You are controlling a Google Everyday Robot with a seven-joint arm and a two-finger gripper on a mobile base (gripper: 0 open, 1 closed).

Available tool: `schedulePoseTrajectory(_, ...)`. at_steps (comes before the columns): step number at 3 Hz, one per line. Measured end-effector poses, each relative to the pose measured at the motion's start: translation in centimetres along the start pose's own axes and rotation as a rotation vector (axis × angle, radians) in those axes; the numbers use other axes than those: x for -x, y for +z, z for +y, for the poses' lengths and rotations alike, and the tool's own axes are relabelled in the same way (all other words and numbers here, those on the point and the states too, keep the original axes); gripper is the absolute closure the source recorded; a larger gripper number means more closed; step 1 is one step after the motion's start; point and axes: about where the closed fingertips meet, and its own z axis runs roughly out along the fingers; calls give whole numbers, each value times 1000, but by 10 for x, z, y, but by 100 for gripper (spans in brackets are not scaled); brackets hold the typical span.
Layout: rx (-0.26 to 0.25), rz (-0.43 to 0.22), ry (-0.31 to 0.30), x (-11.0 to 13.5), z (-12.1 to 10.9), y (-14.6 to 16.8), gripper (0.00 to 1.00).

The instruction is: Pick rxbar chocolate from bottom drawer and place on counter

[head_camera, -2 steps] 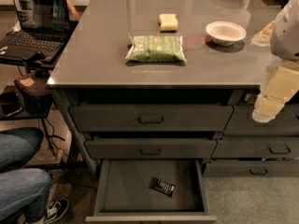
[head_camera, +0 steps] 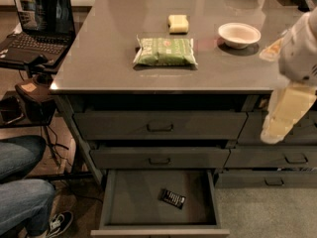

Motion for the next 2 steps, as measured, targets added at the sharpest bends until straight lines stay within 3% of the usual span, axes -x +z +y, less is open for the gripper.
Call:
schedulePoseTrajectory(1,31,-62,-43,-2,28,57,0)
schedulePoseTrajectory(2,104,-157,-62,0,69,138,0)
